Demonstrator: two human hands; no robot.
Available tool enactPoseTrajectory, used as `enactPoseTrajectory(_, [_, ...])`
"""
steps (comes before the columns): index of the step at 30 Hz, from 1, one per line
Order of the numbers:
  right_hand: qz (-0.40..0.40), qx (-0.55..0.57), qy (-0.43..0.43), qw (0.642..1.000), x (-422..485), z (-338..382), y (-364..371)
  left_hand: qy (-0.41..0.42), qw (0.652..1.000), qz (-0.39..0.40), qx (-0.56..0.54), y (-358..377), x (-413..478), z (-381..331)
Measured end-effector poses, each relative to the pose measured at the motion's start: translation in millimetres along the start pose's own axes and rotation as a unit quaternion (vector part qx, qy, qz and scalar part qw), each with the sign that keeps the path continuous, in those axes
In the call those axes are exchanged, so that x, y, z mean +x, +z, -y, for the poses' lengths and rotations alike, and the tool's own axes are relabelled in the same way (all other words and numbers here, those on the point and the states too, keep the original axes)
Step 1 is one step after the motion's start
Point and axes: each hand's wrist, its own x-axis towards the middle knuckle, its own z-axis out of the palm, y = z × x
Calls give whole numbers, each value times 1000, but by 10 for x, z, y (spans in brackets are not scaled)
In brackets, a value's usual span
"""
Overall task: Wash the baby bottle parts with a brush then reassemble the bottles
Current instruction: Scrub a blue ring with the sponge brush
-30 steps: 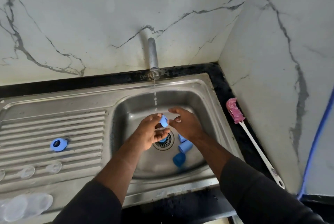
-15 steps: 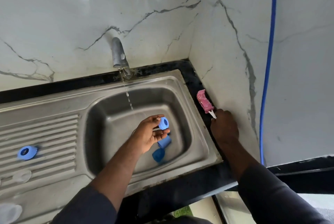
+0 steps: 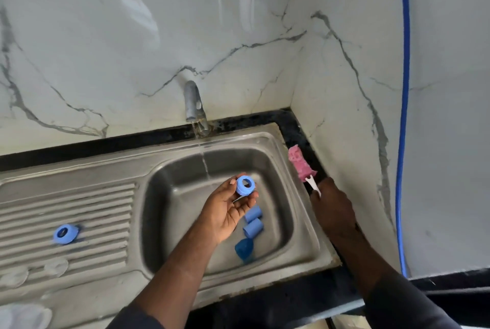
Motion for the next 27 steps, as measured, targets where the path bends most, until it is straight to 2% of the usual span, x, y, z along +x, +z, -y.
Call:
enactPoseTrajectory(5, [69,203,-20,977,-98,619,-55,62,997,-13,-51,-149,-75,-328])
enactPoseTrajectory(11, [98,298,-91,945,-407,1358,-102,123,991,-19,-48,-331,-216,-578])
enactPoseTrajectory(17, [126,269,-145,944,-645,1735,3,171,984,15,-44,-480,-372,-746])
enactPoseTrajectory(20, [95,232,-129,959,-642,1853,45,171,985,17,-25,-580,-451,-782])
enactPoseTrajectory(24, [69,200,-167,963,-739,1949,88,194,980,12,-34,-705,-502,-865])
enactPoseTrajectory(27, [45,183,-145,971,-822,2006,117,206,978,-3,-22,-795,-515,-936])
